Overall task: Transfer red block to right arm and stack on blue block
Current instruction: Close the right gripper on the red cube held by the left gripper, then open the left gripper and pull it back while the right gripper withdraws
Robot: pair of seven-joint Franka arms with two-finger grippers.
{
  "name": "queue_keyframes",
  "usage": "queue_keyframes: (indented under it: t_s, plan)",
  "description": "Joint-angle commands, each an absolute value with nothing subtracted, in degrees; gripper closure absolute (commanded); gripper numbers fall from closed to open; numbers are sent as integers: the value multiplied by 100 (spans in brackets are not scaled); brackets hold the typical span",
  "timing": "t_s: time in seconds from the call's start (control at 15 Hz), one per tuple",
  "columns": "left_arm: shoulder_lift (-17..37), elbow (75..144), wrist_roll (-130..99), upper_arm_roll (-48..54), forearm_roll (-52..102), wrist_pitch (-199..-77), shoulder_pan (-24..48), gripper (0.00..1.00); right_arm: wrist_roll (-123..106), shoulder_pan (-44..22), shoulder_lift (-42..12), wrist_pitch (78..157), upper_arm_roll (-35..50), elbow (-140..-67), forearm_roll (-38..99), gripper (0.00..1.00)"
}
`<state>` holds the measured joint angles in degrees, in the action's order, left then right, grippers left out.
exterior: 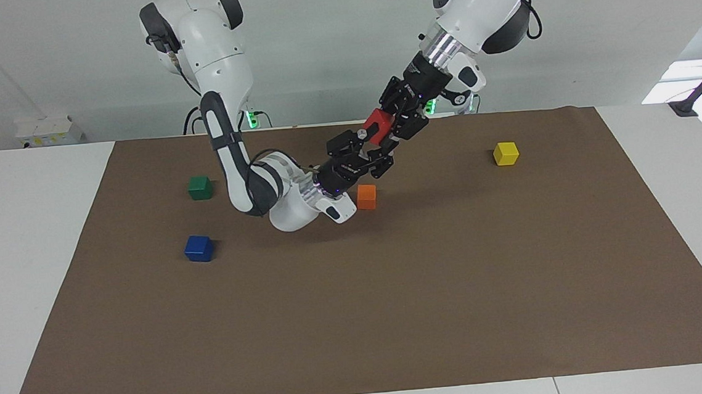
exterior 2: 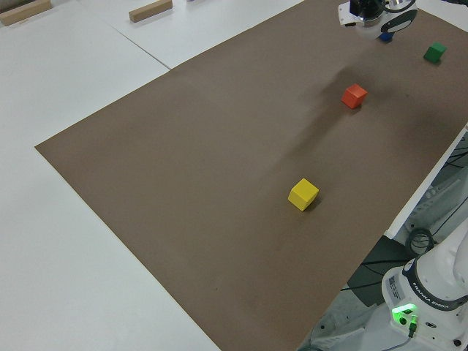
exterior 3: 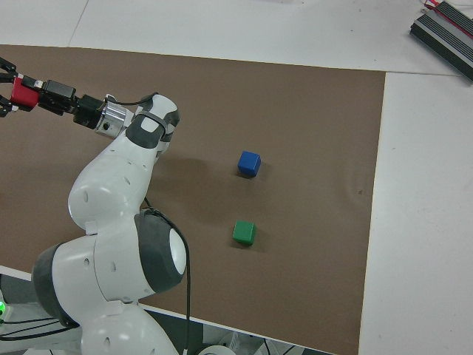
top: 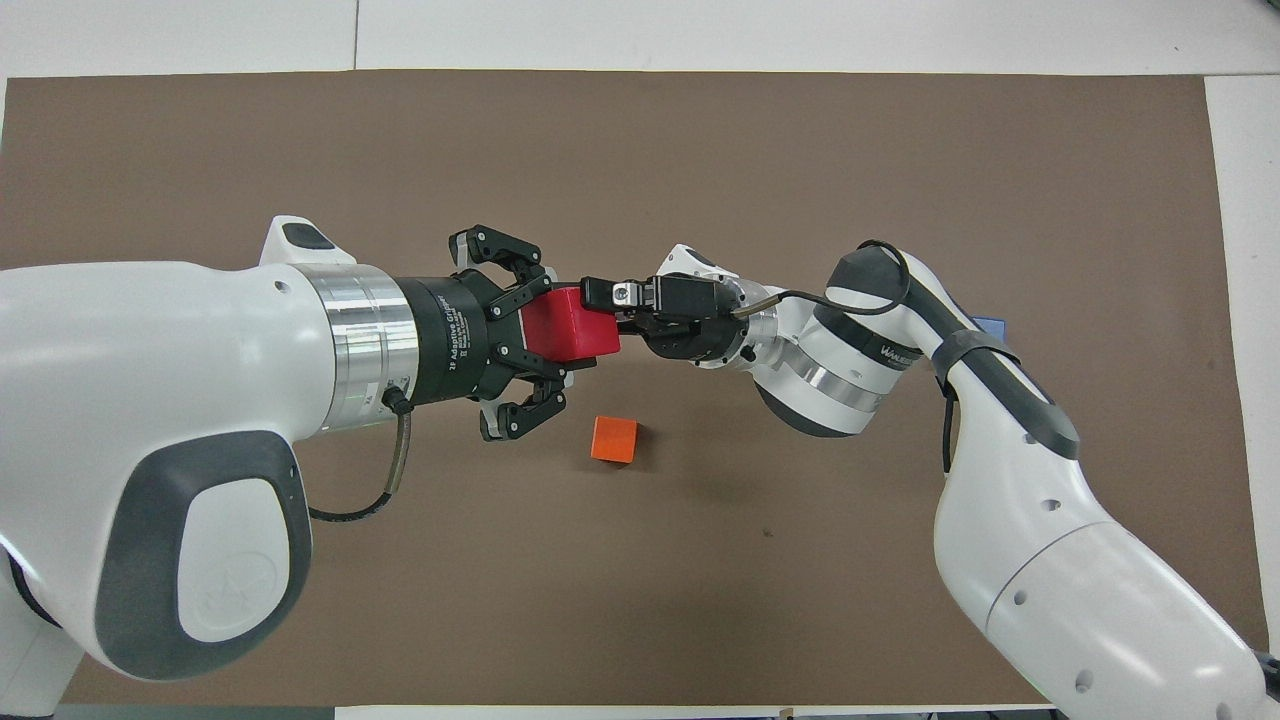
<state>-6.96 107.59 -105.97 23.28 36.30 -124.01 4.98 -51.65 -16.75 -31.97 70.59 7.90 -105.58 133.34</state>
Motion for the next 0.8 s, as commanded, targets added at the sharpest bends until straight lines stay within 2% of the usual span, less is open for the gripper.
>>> queue_keyframes:
  t_s: [0.0,0.53,0.73]
  plan:
    - [-853,10925,-10749,2347,3744,-12437,510,1,-5397,-1512,-3155,7128,817,-10512,13254,100]
    - [-844,10863,-10784,2321,3735,-12367,448,0,-5282,-1477,-3032,7514,791,-10512,13228,100]
    - [-853,10715,-10706,2032,3639,-12122,431,0,-5230,-1293,-2857,7961,791,-10521,12852,100]
